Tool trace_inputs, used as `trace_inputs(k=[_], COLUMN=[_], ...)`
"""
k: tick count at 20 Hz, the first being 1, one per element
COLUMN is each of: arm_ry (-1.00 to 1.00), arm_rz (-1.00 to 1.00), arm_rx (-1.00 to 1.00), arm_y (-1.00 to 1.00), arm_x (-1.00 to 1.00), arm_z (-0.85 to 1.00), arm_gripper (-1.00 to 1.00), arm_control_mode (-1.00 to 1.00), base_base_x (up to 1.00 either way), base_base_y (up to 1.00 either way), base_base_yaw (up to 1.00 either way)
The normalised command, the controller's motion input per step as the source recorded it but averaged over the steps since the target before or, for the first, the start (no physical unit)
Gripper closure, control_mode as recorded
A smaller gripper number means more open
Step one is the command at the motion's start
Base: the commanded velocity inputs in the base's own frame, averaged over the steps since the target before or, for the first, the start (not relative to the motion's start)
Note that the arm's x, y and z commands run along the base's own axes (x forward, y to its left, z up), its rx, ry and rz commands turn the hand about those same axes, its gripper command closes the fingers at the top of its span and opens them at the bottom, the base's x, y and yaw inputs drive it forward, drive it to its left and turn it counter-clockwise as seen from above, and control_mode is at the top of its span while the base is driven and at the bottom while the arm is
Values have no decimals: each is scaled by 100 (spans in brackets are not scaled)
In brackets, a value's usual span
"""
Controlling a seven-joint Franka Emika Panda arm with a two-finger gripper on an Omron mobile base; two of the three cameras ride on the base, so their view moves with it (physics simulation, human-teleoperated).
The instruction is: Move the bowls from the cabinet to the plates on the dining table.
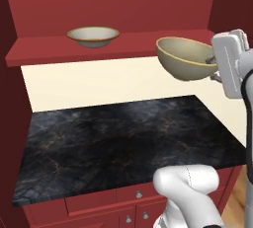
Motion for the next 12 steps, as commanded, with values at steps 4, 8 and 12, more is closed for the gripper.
trace_inputs(k=[4,8,12], arm_ry=[5,12,7], arm_rz=[0,0,3], arm_rx=[2,0,0], arm_y=[34,23,3], arm_x=[-27,-24,-3], arm_z=[-29,-41,-17], arm_gripper=[100,100,100], arm_control_mode=[-100,-100,-100], base_base_x=[0,0,0], base_base_y=[0,0,0], base_base_yaw=[0,0,0])
